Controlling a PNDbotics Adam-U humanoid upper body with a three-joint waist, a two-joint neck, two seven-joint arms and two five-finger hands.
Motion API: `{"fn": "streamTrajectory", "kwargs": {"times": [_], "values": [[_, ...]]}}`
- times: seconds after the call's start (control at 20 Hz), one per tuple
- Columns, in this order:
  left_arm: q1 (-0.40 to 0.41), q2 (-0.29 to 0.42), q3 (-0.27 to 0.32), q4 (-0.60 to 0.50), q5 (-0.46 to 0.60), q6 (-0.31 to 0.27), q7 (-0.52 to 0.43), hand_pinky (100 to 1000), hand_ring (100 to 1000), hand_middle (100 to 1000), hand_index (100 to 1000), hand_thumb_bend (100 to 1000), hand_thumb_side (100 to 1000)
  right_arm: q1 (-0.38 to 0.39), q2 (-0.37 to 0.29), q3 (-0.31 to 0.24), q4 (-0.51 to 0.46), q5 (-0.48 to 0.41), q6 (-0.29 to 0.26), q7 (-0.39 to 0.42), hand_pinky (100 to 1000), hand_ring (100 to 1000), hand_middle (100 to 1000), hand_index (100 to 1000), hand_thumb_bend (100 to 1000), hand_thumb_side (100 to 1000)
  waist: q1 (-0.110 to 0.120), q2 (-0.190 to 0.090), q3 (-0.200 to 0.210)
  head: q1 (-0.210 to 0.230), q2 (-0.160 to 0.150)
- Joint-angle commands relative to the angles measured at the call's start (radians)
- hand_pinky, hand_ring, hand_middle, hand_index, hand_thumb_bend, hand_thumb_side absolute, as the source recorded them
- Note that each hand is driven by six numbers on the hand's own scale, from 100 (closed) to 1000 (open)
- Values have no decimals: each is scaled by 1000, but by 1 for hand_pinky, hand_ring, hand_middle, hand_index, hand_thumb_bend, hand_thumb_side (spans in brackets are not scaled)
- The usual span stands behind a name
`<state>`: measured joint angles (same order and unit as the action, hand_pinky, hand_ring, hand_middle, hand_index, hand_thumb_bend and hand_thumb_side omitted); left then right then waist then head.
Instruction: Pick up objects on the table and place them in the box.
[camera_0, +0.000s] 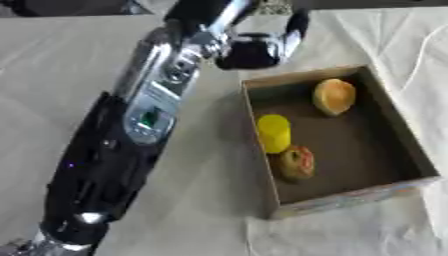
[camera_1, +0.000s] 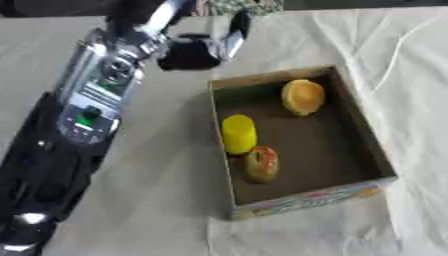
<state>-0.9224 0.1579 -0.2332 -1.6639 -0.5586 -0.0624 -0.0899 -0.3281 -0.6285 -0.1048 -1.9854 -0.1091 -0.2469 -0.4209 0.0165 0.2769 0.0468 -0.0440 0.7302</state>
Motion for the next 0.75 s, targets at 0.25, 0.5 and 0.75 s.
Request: {"fn": "streamTrajectory", "kwargs": {"times": [0.25, 0.5, 0.75], "values": [[110, 291, 233, -216, 418, 52, 227, 789, 796, 728, 850, 100, 425, 13, -24, -19, -15, 20, -27, -6, 880, 788, 678, 761, 100, 539, -3, -16, 23, -18, -2], [270, 439, 313, -329, 513, 2, 365, 788, 798, 733, 851, 100, 380, 9, -16, -16, -15, 22, -31, -2, 880, 788, 677, 762, 100, 538, -3, -7, 28, -22, -9], [431, 506, 391, -336, 562, -97, 482, 788, 798, 733, 853, 100, 404, 8, -14, -13, -15, 22, -35, 4, 879, 788, 678, 762, 100, 538, -8, -4, 28, -21, -17]]}}
